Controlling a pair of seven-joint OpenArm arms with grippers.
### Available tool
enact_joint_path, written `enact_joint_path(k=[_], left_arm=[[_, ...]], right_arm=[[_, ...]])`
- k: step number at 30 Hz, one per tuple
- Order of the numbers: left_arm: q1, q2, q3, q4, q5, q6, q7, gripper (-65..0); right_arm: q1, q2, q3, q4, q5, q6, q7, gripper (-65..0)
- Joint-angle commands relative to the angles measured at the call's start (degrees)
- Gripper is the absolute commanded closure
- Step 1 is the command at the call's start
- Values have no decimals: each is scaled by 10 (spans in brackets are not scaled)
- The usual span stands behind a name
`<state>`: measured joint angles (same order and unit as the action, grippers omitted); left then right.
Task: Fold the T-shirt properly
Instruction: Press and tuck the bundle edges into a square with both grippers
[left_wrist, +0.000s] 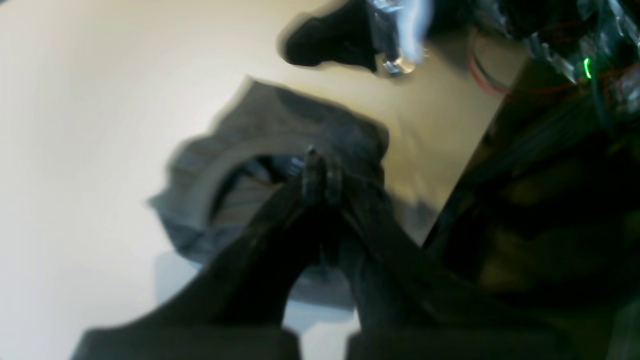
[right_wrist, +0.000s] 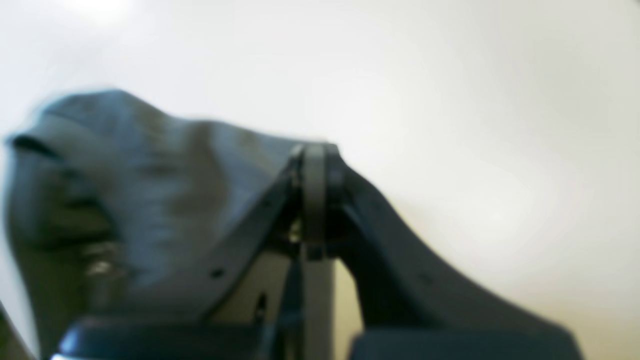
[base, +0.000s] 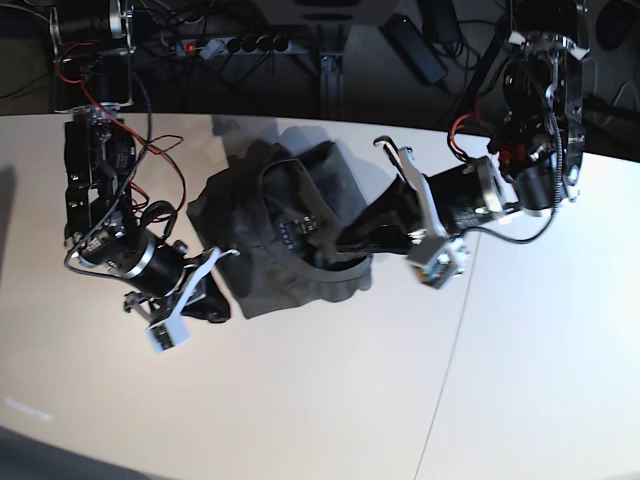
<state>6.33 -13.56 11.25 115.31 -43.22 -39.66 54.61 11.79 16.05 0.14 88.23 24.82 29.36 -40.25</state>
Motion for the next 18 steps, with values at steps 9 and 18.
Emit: enact_joint_path(k=[9, 18], left_arm=[[-56, 71, 85, -116, 73, -3, -50, 0], [-63, 61, 84, -229, 116, -3, -59, 0]], right_arm=[[105, -56, -17, -96, 8, 39, 5, 0], [149, -63, -161, -128, -88, 39, 2, 0]])
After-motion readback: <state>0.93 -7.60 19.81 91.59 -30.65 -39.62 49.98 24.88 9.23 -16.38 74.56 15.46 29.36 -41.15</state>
